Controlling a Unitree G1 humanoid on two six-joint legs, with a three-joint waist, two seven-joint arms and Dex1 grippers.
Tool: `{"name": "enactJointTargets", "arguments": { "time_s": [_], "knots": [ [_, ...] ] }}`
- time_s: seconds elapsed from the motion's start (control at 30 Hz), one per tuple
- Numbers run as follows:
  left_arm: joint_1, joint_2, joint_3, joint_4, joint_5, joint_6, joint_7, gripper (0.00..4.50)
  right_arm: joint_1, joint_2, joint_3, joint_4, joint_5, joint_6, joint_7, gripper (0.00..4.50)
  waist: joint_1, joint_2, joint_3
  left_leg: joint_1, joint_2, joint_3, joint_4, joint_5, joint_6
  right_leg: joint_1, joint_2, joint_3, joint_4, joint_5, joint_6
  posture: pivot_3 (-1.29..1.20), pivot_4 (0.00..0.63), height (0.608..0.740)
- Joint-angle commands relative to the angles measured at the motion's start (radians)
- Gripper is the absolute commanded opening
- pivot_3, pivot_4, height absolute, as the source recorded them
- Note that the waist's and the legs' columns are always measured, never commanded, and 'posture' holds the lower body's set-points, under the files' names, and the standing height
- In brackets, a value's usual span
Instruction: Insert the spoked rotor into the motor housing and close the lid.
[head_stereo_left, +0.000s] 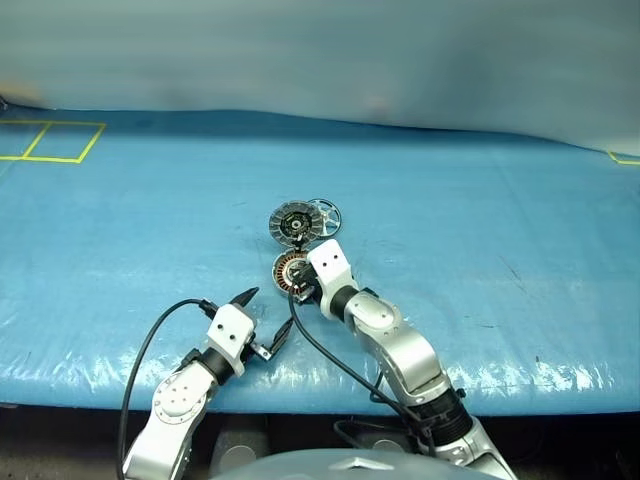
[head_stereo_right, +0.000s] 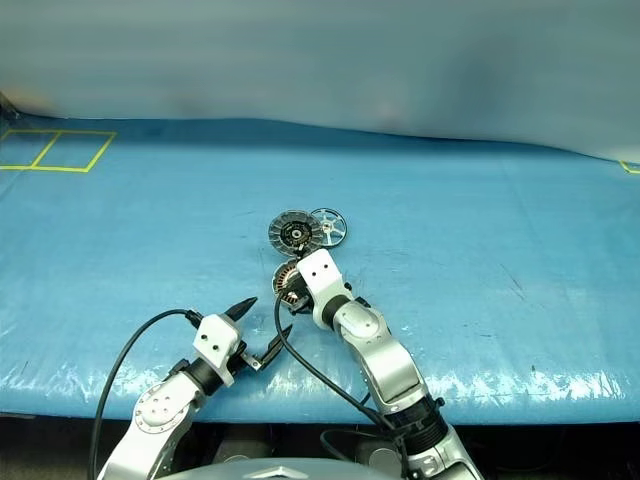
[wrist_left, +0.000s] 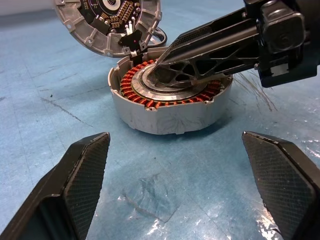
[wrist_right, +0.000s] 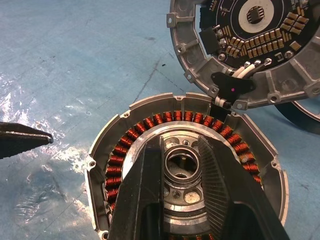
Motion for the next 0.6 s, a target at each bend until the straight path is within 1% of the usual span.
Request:
{"name": "enactJointTargets", "arguments": {
  "time_s": [0.03,0.07,0.2,0.4,0.43,0.47,0.53,0.57,0.6],
  "knots": [
    [-0.006,-0.002,0.004,-0.001,0.002,-0.032,-0.003,4.5,0.004,0.006,-0.003,0.008,-0.002,0.005,-0.002,1.39,0.0,0.0,0.0,0.0,0.0,0.0,0.0,0.0,0.0,0.0,0.0,0.0,0.0,0.0,0.0,0.0,0.15,0.74],
    [-0.007,-0.002,0.004,0.002,0.003,-0.034,-0.002,4.5,0.006,0.005,-0.005,0.003,0.0,0.009,-0.001,1.63,0.0,0.0,0.0,0.0,0.0,0.0,0.0,0.0,0.0,0.0,0.0,0.0,0.0,0.0,0.0,0.0,0.15,0.74],
    [-0.005,-0.002,0.004,0.008,0.003,-0.038,-0.001,4.5,0.024,-0.012,-0.011,-0.066,0.022,0.033,0.023,2.92,0.004,0.0,0.0,0.0,0.0,0.0,0.0,0.0,0.0,0.0,0.0,0.0,0.0,0.0,0.0,0.0,0.15,0.74],
    [-0.005,-0.003,0.004,0.017,0.001,-0.044,0.0,4.5,0.063,-0.04,-0.043,-0.267,0.101,0.129,0.062,2.92,0.001,0.001,0.0,-0.002,0.0,0.0,0.0,0.0,0.0,0.0,0.0,0.0,0.0,0.0,0.0,0.0,0.15,0.74],
    [-0.005,-0.003,0.004,0.018,0.001,-0.044,0.0,4.5,0.065,-0.042,-0.045,-0.283,0.105,0.143,0.06,2.52,0.0,0.001,0.0,-0.002,0.0,0.0,0.0,0.0,0.0,0.0,0.0,0.0,0.001,0.0,0.0,0.0,0.15,0.74],
    [-0.007,-0.005,0.003,0.02,0.001,-0.044,-0.001,4.5,0.065,-0.045,-0.044,-0.298,0.104,0.158,0.056,2.33,0.0,0.001,0.0,-0.001,0.001,0.0,-0.001,0.0,0.0,0.0,0.0,0.0,0.001,0.0,0.0,0.0,0.15,0.74],
    [-0.012,-0.007,-0.002,0.024,-0.001,-0.044,-0.004,4.5,0.054,-0.062,-0.03,-0.317,0.081,0.2,0.041,1.62,0.0,0.001,0.0,-0.001,0.001,0.0,0.0,0.0,0.0,-0.001,0.0,0.0,0.0,0.0,0.0,0.0,0.15,0.74],
    [-0.014,-0.008,-0.003,0.025,-0.002,-0.044,-0.005,4.5,0.043,-0.068,-0.025,-0.321,0.063,0.23,0.024,1.34,0.0,0.0,0.0,-0.001,0.001,0.0,0.0,0.0,0.0,-0.002,0.0,0.0,0.0,0.0,0.0,0.0,0.15,0.74],
    [-0.015,-0.009,-0.005,0.025,-0.002,-0.044,-0.006,4.5,0.031,-0.074,-0.024,-0.32,0.049,0.257,0.01,0.95,0.001,0.0,0.0,-0.001,0.001,0.0,0.0,0.0,0.0,-0.001,0.0,0.0,0.0,0.0,0.0,0.0,0.15,0.74]
  ]
}}
